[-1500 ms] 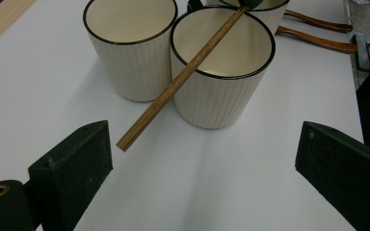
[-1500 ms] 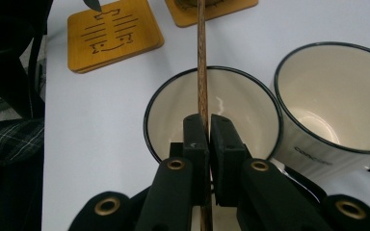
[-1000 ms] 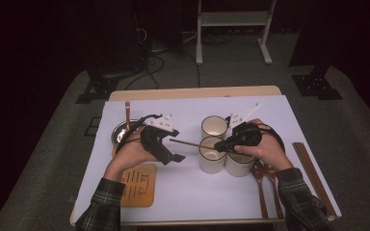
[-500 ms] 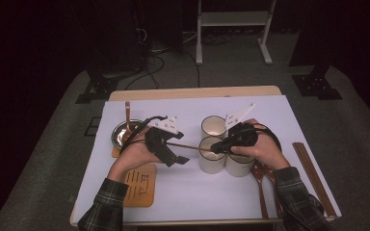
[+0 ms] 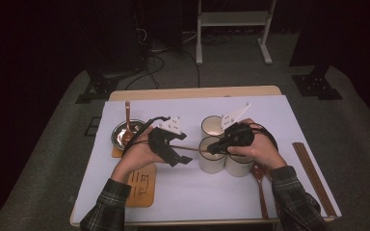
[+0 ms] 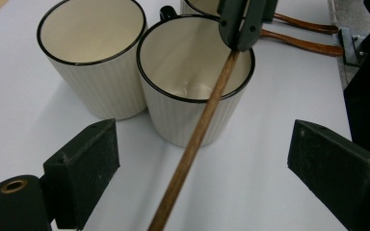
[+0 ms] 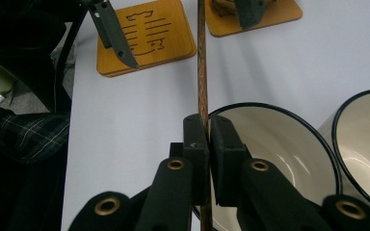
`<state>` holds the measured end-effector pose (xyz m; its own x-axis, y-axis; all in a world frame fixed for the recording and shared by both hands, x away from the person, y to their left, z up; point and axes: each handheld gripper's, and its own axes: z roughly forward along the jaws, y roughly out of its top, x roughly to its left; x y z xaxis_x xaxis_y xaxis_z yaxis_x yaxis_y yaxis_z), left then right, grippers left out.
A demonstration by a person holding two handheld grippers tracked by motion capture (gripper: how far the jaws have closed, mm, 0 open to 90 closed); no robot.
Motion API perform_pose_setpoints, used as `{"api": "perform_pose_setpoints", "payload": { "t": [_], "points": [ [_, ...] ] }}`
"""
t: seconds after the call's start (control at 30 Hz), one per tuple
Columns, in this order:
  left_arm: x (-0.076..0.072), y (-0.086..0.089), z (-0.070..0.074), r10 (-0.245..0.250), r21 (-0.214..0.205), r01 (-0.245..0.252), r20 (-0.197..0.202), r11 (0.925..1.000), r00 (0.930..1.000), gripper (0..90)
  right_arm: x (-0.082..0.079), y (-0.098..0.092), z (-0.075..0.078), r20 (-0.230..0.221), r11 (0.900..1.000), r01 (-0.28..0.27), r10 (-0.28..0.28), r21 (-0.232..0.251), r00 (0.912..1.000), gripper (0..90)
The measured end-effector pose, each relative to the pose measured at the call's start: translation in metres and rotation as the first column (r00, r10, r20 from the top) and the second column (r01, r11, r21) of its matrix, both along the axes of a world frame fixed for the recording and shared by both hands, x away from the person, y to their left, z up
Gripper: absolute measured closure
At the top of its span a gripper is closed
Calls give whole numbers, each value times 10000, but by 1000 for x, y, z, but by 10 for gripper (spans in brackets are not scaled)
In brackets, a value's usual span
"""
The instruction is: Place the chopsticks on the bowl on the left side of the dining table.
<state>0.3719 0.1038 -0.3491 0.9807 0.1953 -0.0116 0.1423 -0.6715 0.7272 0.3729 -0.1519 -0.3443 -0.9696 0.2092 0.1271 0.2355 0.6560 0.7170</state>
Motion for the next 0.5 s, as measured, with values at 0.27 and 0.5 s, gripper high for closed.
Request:
{"api": "perform_pose_setpoints", "payload": {
  "t": [0.27, 0.5],
  "points": [
    [-1, -5, -1, -330, 64, 331, -47, 9994, 9994, 142, 0, 6, 1, -22, 9998, -191, 191, -40, 9998, 854],
    [-1, -6, -2, -318, 91, 320, -171, 9994, 9993, 222, 0, 11, 2, -26, 9994, -331, 330, -120, 9995, 854]
  ]
}}
